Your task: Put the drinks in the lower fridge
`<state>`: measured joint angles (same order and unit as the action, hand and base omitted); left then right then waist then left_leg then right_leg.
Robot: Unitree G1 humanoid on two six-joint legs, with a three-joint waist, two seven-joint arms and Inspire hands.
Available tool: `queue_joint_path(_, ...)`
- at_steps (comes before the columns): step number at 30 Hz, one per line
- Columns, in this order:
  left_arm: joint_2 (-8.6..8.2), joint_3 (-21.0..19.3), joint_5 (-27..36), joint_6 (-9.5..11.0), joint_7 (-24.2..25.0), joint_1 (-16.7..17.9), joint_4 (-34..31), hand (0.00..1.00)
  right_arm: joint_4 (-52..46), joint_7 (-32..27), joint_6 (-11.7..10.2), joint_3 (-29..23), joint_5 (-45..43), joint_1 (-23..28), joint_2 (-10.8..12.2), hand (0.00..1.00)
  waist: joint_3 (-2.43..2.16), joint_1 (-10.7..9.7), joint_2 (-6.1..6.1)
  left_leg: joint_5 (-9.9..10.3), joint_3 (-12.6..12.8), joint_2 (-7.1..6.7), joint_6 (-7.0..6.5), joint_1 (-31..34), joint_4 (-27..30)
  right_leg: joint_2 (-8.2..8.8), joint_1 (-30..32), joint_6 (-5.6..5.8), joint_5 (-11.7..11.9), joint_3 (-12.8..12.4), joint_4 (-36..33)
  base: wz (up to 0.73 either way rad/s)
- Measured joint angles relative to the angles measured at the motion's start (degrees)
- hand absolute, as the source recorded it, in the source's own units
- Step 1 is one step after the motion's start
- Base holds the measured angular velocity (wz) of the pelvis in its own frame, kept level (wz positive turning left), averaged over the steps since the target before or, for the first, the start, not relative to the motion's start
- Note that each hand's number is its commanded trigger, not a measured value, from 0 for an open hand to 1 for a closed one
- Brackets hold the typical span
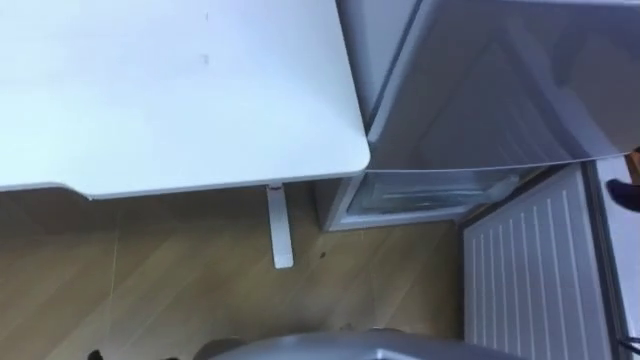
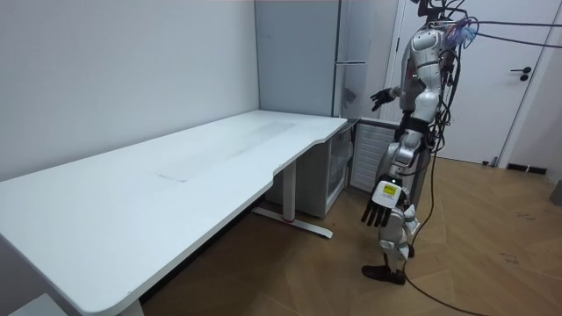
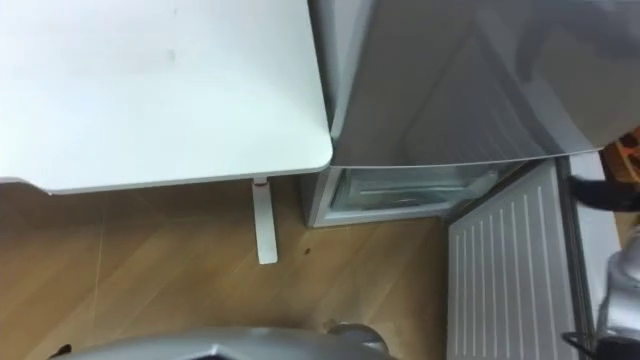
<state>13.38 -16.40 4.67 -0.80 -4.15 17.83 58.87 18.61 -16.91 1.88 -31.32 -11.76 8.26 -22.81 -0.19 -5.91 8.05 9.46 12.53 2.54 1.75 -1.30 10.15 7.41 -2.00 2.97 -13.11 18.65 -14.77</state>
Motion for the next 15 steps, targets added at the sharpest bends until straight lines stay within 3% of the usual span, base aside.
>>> queue_joint_path(4, -0.13, -0.8, -0.5, -0.1, -0.3, -0.3, -1.7, 0.0, -1.7, -8.1, -1.7, -2.7, -1.8, 0.0, -0.2, 0.0, 0.02, -0.7, 0.51, 0.2, 1.4, 0.32, 0.06, -0.3, -0.3, -0.43, 0.3, -0.11, 0.4, -1.7, 0.0, -0.18)
queue_joint_path(11, -0.2, -0.2, -0.3, -0.1, 0.1, -1.9, -2.0, 0.0, 0.5, -11.3, -1.8, -2.7, 2.1, 0.4, -0.4, 0.0, 0.06, -0.6, 0.58, 0.3, 3.1, 0.84, 0.09, -0.5, -0.4, -1.24, 1.0, -0.35, 1.3, -4.3, 0.3, -0.15)
queue_joint_path(15, -0.16, -0.4, -0.5, -0.4, 0.7, -1.5, -2.0, 0.0, 7.7, -12.6, -1.8, -2.7, 10.2, 1.2, -0.7, 0.0, 0.21, -0.1, 0.49, 0.3, 2.9, 1.13, 0.13, -0.1, -0.4, -1.59, 0.7, -0.64, 1.8, -4.4, 1.2, -0.01)
